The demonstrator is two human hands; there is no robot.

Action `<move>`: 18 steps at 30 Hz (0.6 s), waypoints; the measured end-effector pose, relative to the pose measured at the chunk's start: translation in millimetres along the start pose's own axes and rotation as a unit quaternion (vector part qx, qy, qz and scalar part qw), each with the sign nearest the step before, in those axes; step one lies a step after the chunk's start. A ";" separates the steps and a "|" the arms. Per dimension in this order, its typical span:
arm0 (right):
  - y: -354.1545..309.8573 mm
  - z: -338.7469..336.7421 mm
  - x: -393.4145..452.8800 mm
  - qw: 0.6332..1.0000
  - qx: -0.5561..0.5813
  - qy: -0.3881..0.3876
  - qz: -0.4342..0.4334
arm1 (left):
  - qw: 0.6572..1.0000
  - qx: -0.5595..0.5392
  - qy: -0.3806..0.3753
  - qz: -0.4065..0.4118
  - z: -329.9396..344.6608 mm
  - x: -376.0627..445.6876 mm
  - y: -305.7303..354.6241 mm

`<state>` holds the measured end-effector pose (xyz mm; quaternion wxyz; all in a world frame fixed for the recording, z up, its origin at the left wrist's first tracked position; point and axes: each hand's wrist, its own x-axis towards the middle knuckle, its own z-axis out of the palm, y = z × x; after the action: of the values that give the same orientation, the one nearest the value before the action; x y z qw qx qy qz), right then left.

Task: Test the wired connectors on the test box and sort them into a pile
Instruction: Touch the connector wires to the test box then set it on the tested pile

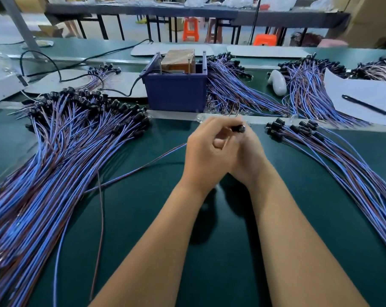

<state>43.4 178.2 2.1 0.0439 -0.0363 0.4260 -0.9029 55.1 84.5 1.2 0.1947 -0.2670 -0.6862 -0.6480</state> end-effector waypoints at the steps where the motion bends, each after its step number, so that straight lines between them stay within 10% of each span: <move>1: -2.9 -2.7 -1.0 1.000 0.001 0.005 0.025 | 0.999 -0.030 -0.021 -0.034 -0.2 -0.6 1.0; 11: 0.0 -1.9 4.5 0.975 -0.058 0.203 -0.066 | 0.927 -0.130 -0.215 -0.279 -24.4 8.5 -12.4; 18: 0.8 -1.1 -0.3 0.986 -0.068 0.143 -0.051 | 0.934 -0.085 0.006 -0.346 -30.2 21.8 -24.5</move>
<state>43.7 178.5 0.8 -0.0666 0.0684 0.4859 -0.8688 20.5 56.5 -2.1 -0.0613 -0.0248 -0.6771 -0.7329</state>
